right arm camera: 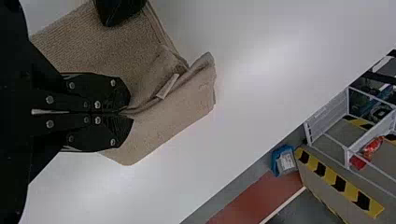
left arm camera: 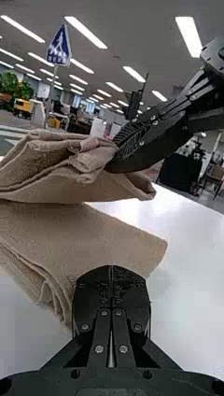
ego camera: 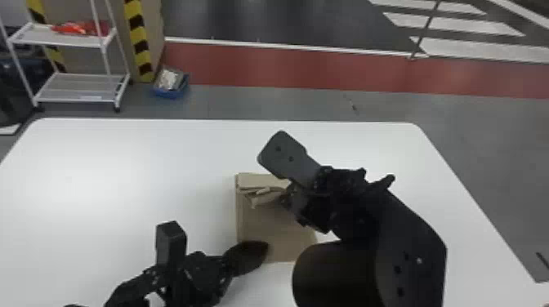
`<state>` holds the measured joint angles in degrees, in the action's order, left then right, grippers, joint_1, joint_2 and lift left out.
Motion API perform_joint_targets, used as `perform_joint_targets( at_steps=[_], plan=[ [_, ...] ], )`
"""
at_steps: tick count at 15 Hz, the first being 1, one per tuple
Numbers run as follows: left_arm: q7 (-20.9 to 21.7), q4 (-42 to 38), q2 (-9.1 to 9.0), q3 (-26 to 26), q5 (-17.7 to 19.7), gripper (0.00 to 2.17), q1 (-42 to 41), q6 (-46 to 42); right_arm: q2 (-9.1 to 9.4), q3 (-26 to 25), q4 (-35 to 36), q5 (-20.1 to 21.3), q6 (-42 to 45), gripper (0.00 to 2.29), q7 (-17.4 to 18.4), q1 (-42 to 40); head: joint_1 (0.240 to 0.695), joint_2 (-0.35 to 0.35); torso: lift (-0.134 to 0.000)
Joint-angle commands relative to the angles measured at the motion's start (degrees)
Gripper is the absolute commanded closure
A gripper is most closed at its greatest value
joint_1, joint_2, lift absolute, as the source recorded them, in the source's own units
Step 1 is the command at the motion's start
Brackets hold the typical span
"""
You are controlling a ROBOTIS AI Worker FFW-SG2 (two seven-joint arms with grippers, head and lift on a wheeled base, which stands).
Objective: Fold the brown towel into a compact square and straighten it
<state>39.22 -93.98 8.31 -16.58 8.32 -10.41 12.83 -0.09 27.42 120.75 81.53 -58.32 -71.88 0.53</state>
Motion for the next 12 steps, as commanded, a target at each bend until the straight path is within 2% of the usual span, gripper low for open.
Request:
perform_joint_targets(
  at_steps=[1,4,7,12],
  plan=[
    [-0.64,1.17,0.04,-0.12,-2.34,2.15,0.39,-0.73,-1.14,0.18,1.15,0.56,0.18,1.48,-1.16,-1.50,0.695,-0.152,-0.124],
    [-1.52,2.13,0.04,-0.12,-2.70,2.15,0.83,-0.91,-3.16,0.35,3.79,1.79,0.88,1.48,-3.00,-4.31,0.695,-0.151,-0.124],
    [-2.04,2.75,-0.22,-0.39,-3.14,2.15,1.27,-0.91,-4.39,0.44,6.34,2.50,1.58,1.48,-5.20,-6.33,0.695,-0.159,-0.124],
    [-2.40,3.01,-0.31,-0.56,-3.22,2.15,1.36,-0.91,-5.71,0.79,5.90,3.38,1.93,1.48,-5.37,-7.03,0.695,-0.173,-0.124]
  ],
)
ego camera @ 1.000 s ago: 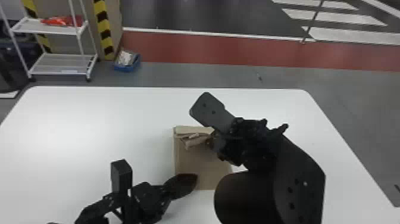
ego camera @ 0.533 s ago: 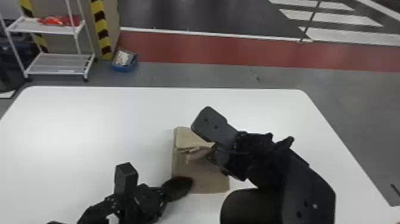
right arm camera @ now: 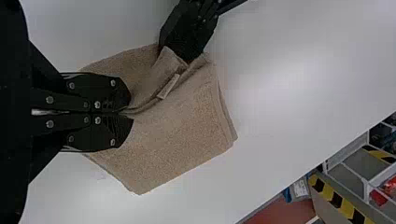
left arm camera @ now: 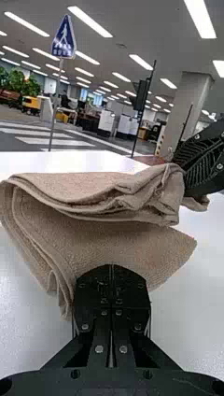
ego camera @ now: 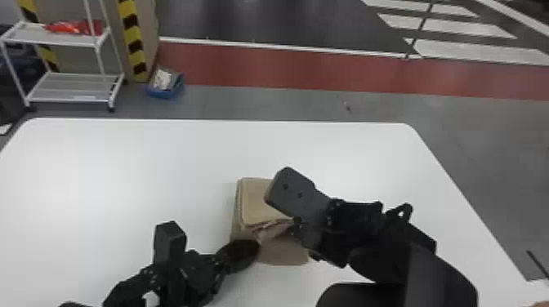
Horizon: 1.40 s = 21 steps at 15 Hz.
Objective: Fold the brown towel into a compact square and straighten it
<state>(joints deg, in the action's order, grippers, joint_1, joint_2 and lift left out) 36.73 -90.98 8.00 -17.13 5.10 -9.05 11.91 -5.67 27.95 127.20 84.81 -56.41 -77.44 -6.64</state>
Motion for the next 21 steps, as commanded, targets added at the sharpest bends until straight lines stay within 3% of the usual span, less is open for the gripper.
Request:
perform_joint_targets(
  at_steps=[1,8,12,13,14,17,19,21],
  plan=[
    [0.19,0.02,-0.09,-0.01,0.00,2.15,0.00,0.00,-0.14,1.15,-1.34,0.10,-0.15,1.48,0.71,0.40,0.695,-0.177,-0.124],
    [0.54,-0.07,-0.09,-0.01,0.44,2.15,-0.09,-0.17,2.06,4.66,-4.24,-0.17,-1.56,1.48,1.51,1.98,0.695,-0.143,-0.124],
    [0.54,-0.07,0.00,-0.01,0.53,2.15,-0.18,-0.52,1.89,4.49,-4.24,0.54,-2.09,1.46,0.36,1.28,0.695,-0.132,-0.124],
    [0.54,-0.07,0.09,-0.01,0.53,2.15,-0.18,-0.52,1.80,4.40,-4.15,0.89,-2.26,1.30,0.10,0.92,0.695,-0.133,-0.124],
    [0.54,-0.07,0.00,-0.01,0.53,2.15,-0.18,-0.52,1.62,4.13,-3.89,0.98,-2.61,0.96,-0.08,0.57,0.695,-0.134,-0.124],
    [0.45,-0.07,0.00,-0.01,0.53,2.15,-0.09,-0.70,1.36,2.90,-3.45,0.98,-2.61,0.88,-0.25,0.40,0.695,-0.147,-0.124],
    [0.36,-0.07,0.00,-0.01,0.53,2.15,-0.09,-0.70,1.36,2.55,-2.31,0.10,-2.79,0.40,-0.34,0.40,0.695,-0.155,-0.124],
    [0.36,0.02,0.00,-0.01,0.44,2.15,0.00,-0.70,1.45,2.64,-1.96,-0.78,-2.97,0.39,-0.16,0.57,0.695,-0.158,-0.124]
  ],
)
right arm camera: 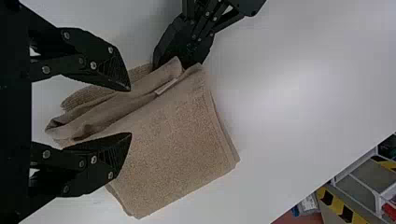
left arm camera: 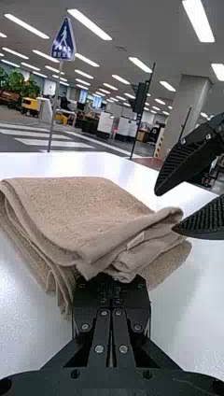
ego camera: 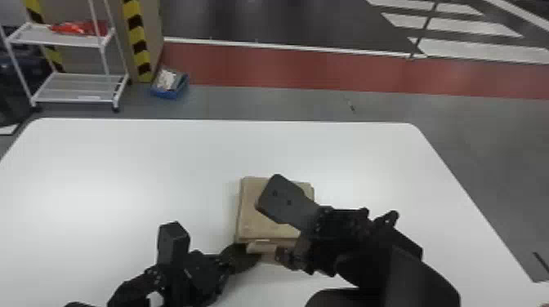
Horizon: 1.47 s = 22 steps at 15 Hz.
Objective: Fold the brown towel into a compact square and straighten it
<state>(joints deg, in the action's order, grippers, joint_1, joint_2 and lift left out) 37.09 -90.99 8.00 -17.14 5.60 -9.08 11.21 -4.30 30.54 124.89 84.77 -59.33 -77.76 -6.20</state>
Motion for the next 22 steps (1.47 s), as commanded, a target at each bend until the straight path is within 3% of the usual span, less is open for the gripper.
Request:
perform_joint_targets(
  at_steps=[1,5,7,9,11,15,22],
  plan=[
    [0.00,0.02,0.00,0.00,-0.06,2.15,0.02,0.00,0.17,0.05,0.88,-1.71,-0.23,0.39,0.15,0.13,0.695,-0.156,-0.124],
    [0.09,-0.06,0.09,0.00,0.02,2.15,0.02,0.00,0.35,-2.85,3.70,-4.44,-1.63,0.41,1.03,0.40,0.695,-0.144,-0.124],
    [0.18,-0.15,0.44,0.00,0.29,2.15,0.02,0.00,-0.09,-7.16,4.14,-5.32,-1.28,0.73,0.86,0.40,0.695,-0.156,-0.124],
    [0.27,-0.15,0.53,0.00,0.29,2.15,0.11,0.00,-0.71,-11.29,4.49,-7.78,-0.23,1.44,1.30,-0.04,0.695,-0.182,-0.124],
    [0.35,-0.33,0.53,0.00,0.38,2.15,0.11,0.00,-1.06,-11.56,3.43,-7.78,0.48,1.78,1.65,-0.83,0.695,-0.220,-0.124],
    [0.44,-0.42,0.53,0.00,0.38,2.15,0.11,0.00,-0.53,-9.36,0.18,-7.51,0.48,1.78,1.82,-1.01,0.695,-0.234,-0.124],
    [0.44,-0.68,0.53,-0.09,0.38,2.15,0.02,0.17,0.53,-6.37,-3.69,-7.60,0.30,1.78,3.41,-0.74,0.695,-0.201,-0.124]
  ],
)
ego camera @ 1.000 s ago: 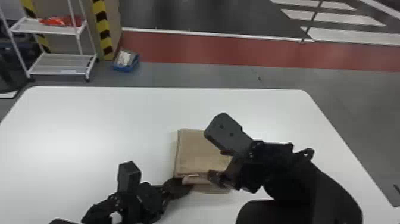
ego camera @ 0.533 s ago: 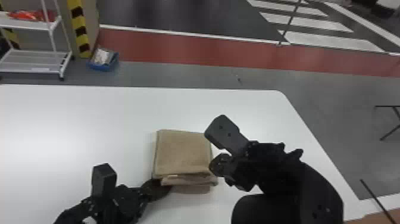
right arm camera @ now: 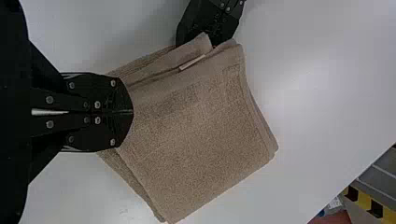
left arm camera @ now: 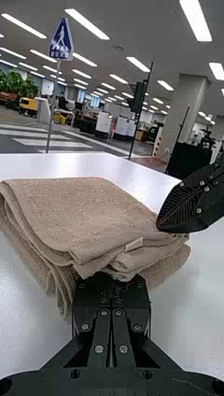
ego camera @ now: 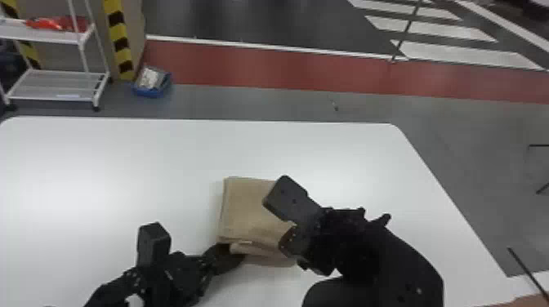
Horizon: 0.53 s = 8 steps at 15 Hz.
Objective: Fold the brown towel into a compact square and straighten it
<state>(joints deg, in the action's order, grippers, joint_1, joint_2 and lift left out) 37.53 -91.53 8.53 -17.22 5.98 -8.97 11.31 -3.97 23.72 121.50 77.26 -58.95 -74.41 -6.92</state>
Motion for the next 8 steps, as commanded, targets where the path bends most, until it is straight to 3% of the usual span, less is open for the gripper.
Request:
perform_joint_targets(
  at_steps=[1,3,4,5,6,7,8],
  plan=[
    [0.00,-0.14,0.00,0.08,0.00,2.15,-0.09,0.08,0.19,0.80,-0.65,0.00,-0.25,1.78,0.05,-0.02,0.695,-0.197,-0.124],
    [0.00,-0.41,0.09,0.52,0.00,2.07,-0.17,0.08,0.19,0.89,-1.26,0.26,-0.08,1.78,0.23,-0.37,0.695,-0.192,-0.124],
    [0.00,-0.58,0.18,0.87,0.00,1.81,-0.35,0.08,0.19,0.89,-1.61,0.44,-0.08,1.78,0.32,-0.46,0.695,-0.188,-0.124],
    [-0.09,-0.85,0.18,1.31,0.18,1.21,-0.44,0.25,0.19,0.89,-1.79,0.44,-0.08,1.78,0.49,-0.55,0.695,-0.186,-0.124],
    [-0.17,-1.02,0.26,1.66,0.53,0.47,-0.53,0.43,0.19,1.07,-1.88,0.62,-0.08,1.78,0.67,-0.72,0.695,-0.184,-0.124],
    [-0.17,-1.37,0.26,2.10,0.62,0.00,-0.61,0.78,0.19,1.24,-2.14,0.70,-0.08,1.78,0.84,-0.72,0.695,-0.181,-0.124],
    [-0.17,-1.37,0.26,2.36,0.88,0.00,-0.70,0.96,0.19,1.60,-2.58,0.70,-0.08,1.78,1.28,-0.72,0.695,-0.178,-0.124]
  ],
)
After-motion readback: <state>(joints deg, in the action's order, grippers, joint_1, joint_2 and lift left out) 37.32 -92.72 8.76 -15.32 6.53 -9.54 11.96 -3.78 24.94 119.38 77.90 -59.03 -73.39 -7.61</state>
